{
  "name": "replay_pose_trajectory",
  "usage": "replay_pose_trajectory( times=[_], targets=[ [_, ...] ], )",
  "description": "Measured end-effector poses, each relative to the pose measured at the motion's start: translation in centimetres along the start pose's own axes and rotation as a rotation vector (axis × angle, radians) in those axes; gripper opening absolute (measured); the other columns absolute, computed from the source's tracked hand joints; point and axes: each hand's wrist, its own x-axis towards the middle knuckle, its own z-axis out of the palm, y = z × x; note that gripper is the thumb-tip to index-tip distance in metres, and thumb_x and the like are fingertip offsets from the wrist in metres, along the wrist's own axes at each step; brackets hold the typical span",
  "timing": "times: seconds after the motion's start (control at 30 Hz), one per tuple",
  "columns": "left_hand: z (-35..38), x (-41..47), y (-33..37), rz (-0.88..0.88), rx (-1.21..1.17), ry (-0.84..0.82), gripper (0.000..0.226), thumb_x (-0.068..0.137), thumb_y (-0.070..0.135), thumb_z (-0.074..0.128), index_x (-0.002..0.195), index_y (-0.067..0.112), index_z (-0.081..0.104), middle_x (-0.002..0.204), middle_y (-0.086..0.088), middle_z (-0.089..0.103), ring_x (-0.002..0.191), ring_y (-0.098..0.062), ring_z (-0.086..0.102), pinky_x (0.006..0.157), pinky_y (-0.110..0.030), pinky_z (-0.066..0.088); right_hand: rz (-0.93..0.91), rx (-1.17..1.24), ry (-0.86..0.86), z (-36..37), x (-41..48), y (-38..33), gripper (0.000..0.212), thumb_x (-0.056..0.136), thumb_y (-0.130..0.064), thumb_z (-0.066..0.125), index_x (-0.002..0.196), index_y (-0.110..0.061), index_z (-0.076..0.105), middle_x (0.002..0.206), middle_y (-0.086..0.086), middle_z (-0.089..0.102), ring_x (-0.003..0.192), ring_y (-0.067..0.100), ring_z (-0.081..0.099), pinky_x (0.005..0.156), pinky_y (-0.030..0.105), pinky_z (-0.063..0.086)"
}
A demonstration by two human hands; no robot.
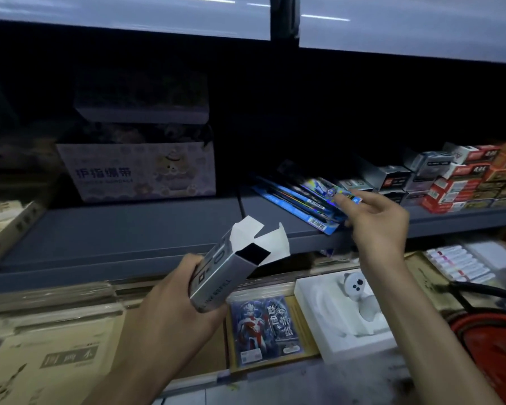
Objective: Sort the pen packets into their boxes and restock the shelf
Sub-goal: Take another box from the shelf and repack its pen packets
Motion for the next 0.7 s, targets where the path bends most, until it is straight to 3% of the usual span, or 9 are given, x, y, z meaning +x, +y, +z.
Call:
replay_pose_trajectory(
  times=[0.1, 0.2, 0.27, 0.37, 0.47, 0.6, 0.7],
  targets=[
    [0.0, -0.2, -0.2, 0.0, 0.019, 0.006, 0.044, 0.059, 0.055, 0.06, 0.1, 0.045, 0.048, 0.08, 0.024, 0.062, 0.062, -0.008, 0.059, 0.056, -0.034, 0.053, 0.029, 0.147, -0.022, -1.4, -0.4, -0.6, 0.017, 0.085, -0.025, 0.086, 0.093, -0.014, 0.077, 0.064, -0.006, 0.069, 0.056, 0.008, 0.06, 0.047, 0.023, 0.038],
    [-0.1, -0.4, -0.5, 0.01, 0.017, 0.02, 0.044, 0.06, 0.054, 0.061, 0.101, 0.046, 0.048, 0.081, 0.026, 0.062, 0.064, -0.007, 0.06, 0.058, -0.035, 0.055, 0.004, 0.237, -0.09, -3.4, -1.6, -2.0, 0.008, 0.089, -0.021, 0.081, 0.085, -0.015, 0.077, 0.073, -0.002, 0.071, 0.069, 0.017, 0.064, 0.048, 0.027, 0.037],
    [-0.2, -0.6, -0.6, 0.008, 0.007, 0.039, 0.045, 0.058, 0.057, 0.059, 0.101, 0.046, 0.048, 0.08, 0.024, 0.063, 0.064, -0.008, 0.061, 0.058, -0.035, 0.054, -0.022, 0.306, -0.138, -4.8, -2.6, -3.2, 0.021, 0.094, -0.016, 0.075, 0.074, -0.022, 0.071, 0.084, 0.002, 0.072, 0.084, 0.02, 0.076, 0.049, 0.026, 0.041],
    [-0.4, -1.1, -0.9, 0.004, 0.002, 0.063, 0.044, 0.059, 0.055, 0.061, 0.1, 0.047, 0.047, 0.079, 0.02, 0.064, 0.066, -0.008, 0.061, 0.057, -0.033, 0.051, -0.056, 0.402, -0.234, -6.7, -4.5, -5.2, 0.017, 0.1, -0.011, 0.065, 0.087, -0.022, 0.062, 0.094, 0.004, 0.074, 0.099, 0.032, 0.078, 0.051, 0.023, 0.05],
    [-0.4, -1.7, -1.5, 0.007, 0.035, 0.083, 0.043, 0.067, 0.04, 0.074, 0.098, 0.045, 0.044, 0.083, 0.019, 0.063, 0.07, -0.007, 0.06, 0.055, -0.031, 0.046, -0.105, 0.381, -0.274, -7.9, -6.9, -5.9, 0.017, 0.1, -0.01, 0.061, 0.089, -0.022, 0.062, 0.087, 0.0, 0.076, 0.09, 0.028, 0.08, 0.049, 0.021, 0.052],
    [-0.2, -2.4, -2.2, 0.125, 0.232, 0.16, 0.059, 0.065, 0.031, 0.082, 0.098, 0.047, 0.036, 0.088, 0.019, 0.054, 0.074, -0.014, 0.052, 0.057, -0.029, 0.036, -0.14, 0.244, -0.395, -8.8, -9.5, -5.8, 0.004, 0.09, -0.023, 0.068, 0.087, -0.021, 0.069, 0.089, 0.013, 0.079, 0.081, 0.032, 0.079, 0.05, 0.025, 0.055],
    [0.0, -3.0, -2.2, 0.137, 0.24, 0.207, 0.063, 0.064, 0.028, 0.082, 0.099, 0.048, 0.034, 0.088, 0.018, 0.053, 0.074, -0.012, 0.047, 0.059, -0.03, 0.035, -0.184, 0.107, -0.413, -9.2, -10.3, -5.6, 0.013, 0.089, -0.025, 0.071, 0.091, -0.012, 0.07, 0.086, 0.017, 0.078, 0.075, 0.038, 0.077, 0.054, 0.033, 0.058]
  ],
)
